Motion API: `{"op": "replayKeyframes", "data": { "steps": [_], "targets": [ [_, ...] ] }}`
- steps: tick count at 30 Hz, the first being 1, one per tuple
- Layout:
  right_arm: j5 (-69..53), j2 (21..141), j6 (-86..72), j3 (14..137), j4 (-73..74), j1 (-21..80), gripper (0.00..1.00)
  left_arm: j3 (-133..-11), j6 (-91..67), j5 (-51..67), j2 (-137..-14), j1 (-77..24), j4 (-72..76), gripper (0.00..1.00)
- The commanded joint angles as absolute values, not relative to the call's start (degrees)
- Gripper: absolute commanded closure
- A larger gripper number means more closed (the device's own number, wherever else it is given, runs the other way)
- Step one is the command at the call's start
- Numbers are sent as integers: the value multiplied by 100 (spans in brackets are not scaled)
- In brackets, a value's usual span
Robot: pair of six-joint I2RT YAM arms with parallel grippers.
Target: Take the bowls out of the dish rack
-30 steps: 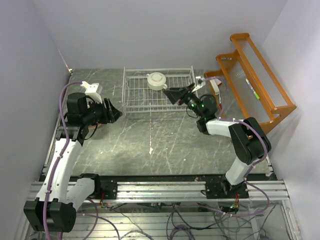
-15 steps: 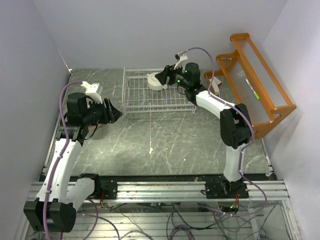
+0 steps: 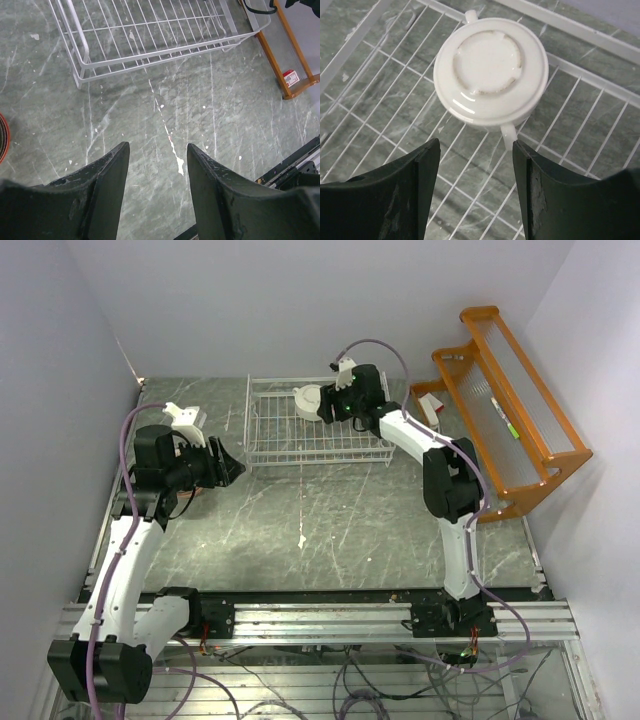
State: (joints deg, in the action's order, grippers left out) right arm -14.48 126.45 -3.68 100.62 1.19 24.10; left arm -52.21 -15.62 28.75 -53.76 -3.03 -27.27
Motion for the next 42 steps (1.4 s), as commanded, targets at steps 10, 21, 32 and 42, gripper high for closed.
{"op": "replayKeyframes", "data": {
  "steps": [10,21,32,42],
  "targets": [
    [-1001,13360,523,10897,618,2434,43,-5193,-1514,3096,-5443,-225,-2627,40],
    [-1031,13616,684,11094,559,2445,45,-5168,-1512,3111,-5395,-217,-2619,40],
    [-937,13905,886,11452,683,2443,68,-5159,-1521,3076,-5388,-220,-2616,50],
    [-948,13553,927,10849,313,2571,100,-5151,-1521,3094,-5393,-218,-2604,52]
  ]
}}
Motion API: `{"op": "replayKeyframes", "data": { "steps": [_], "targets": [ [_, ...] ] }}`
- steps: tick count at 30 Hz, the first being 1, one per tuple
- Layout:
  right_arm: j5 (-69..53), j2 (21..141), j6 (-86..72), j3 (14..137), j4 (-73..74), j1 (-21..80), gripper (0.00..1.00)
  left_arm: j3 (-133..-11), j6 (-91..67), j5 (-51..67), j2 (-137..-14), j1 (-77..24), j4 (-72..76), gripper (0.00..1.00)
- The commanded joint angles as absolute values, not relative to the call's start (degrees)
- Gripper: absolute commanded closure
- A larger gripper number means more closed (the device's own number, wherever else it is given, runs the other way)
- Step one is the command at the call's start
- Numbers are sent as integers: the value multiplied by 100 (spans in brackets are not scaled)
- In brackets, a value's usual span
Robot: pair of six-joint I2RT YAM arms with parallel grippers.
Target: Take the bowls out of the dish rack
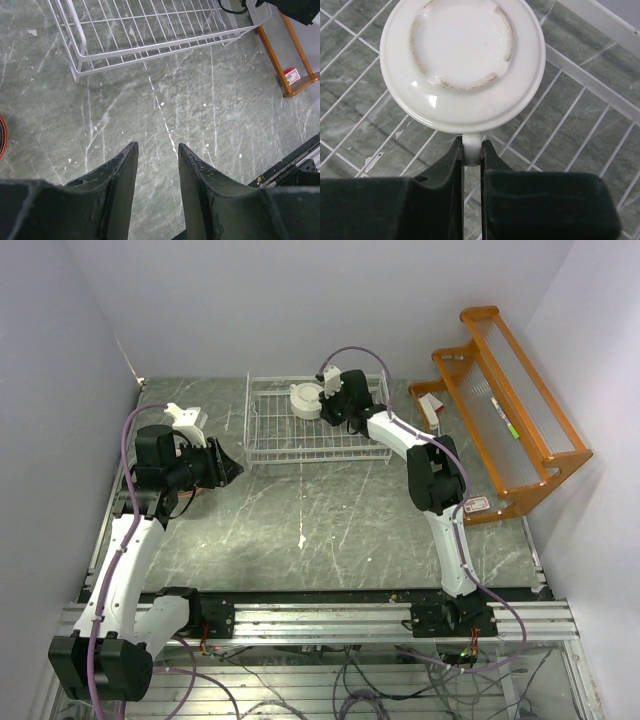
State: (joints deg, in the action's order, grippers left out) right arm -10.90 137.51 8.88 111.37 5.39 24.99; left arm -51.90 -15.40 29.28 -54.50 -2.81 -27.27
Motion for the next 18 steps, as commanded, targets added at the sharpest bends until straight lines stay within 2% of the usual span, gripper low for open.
{"op": "replayKeyframes", "data": {
  "steps": [1,7,18],
  "targets": [
    [-960,13493,935,10788,282,2587,100,-5144,-1521,3095,-5392,-224,-2608,52],
    [-1241,13118,822,10538,214,2606,100,-5141,-1521,3121,-5414,-222,-2610,52],
    [-974,12181,-9,9452,-909,2602,100,-5133,-1526,3122,-5397,-219,-2619,53]
  ]
}}
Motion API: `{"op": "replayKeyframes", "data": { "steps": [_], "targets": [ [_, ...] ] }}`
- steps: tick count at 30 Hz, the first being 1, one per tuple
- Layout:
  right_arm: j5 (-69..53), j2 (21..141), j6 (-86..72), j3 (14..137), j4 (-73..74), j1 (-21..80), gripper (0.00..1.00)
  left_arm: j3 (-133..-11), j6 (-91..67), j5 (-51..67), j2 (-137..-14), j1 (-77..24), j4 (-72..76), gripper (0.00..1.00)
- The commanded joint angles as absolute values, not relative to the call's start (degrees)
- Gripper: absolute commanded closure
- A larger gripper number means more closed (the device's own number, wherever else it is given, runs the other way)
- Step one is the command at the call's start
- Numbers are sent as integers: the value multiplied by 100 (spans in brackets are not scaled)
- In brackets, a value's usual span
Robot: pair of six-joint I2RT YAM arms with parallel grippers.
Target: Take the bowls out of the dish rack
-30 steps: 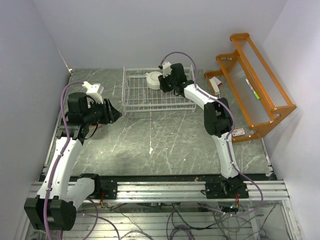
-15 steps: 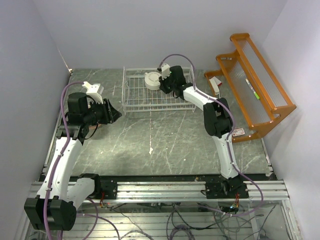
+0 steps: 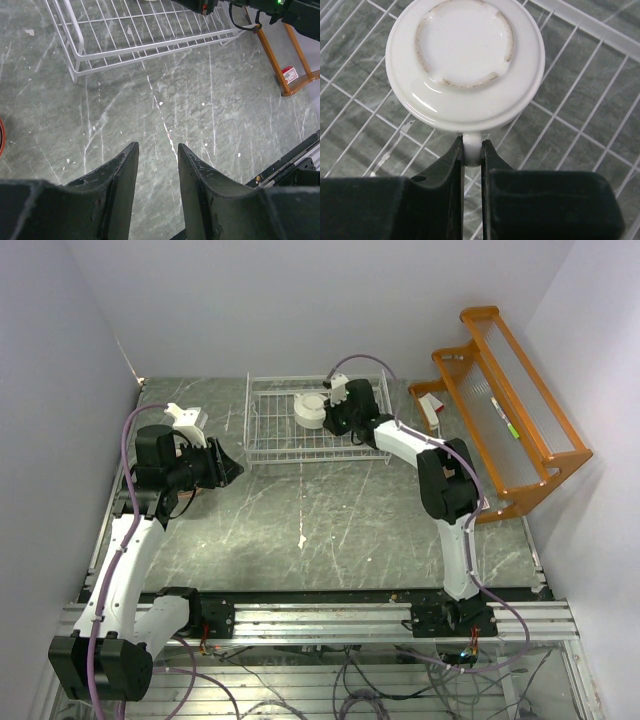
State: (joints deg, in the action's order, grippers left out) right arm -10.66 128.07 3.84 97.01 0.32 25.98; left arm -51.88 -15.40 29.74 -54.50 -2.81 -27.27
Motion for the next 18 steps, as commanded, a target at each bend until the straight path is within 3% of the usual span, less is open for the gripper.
{"op": "replayKeyframes", "data": {
  "steps": [1,18],
  "targets": [
    [-953,12060,-87,9328,-1037,2602,100,-5133,-1521,3120,-5389,-220,-2619,53],
    [-972,10431,-900,7585,-2662,2549,100,-5124,-1539,3142,-5344,-216,-2613,52]
  ]
}}
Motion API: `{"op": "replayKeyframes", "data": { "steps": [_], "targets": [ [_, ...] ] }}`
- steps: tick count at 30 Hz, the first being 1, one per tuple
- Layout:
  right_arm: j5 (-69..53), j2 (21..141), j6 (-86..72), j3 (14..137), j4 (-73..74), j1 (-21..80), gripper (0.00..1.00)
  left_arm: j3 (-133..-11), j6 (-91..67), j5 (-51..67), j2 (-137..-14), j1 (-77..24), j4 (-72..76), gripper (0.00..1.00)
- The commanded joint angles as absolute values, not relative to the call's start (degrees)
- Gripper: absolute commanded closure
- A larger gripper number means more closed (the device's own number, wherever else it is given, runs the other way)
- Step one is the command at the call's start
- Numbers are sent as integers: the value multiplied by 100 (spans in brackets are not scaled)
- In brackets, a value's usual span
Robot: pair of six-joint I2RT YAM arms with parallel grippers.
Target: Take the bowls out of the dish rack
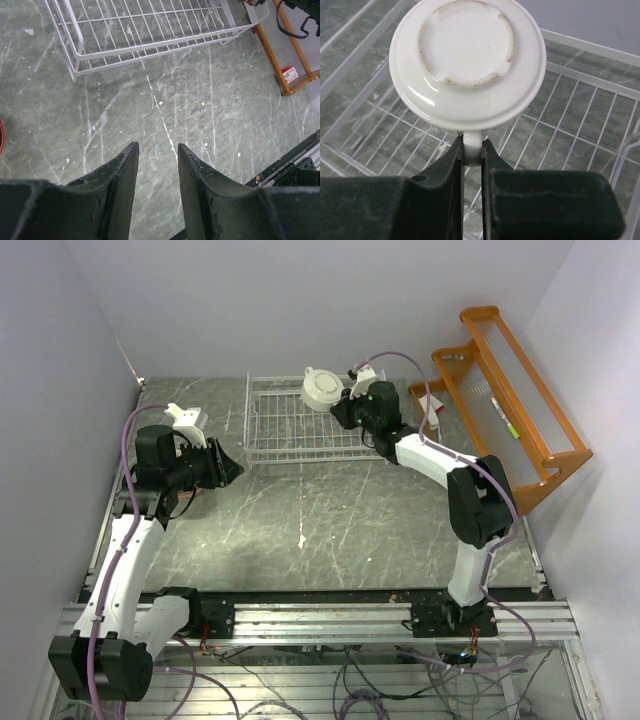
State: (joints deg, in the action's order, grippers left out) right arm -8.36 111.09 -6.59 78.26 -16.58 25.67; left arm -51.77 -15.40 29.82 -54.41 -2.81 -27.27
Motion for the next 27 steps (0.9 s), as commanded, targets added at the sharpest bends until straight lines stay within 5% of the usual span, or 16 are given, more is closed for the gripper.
{"op": "replayKeyframes", "data": {
  "steps": [1,10,21,27],
  "targets": [
    [-1023,10298,-942,7454,-2767,2549,100,-5128,-1570,3192,-5362,-219,-2596,52],
    [-1625,8802,-1703,5626,-3954,2549,100,-4847,-2513,4177,-5120,-213,-1331,53],
    [-2432,6797,-3720,2925,-6212,2551,100,-2728,-6237,4227,-3860,-237,4101,50],
    [-2801,6543,-4953,2238,-7973,2600,100,-2313,-7394,4105,-4331,-336,6133,43]
  ]
}}
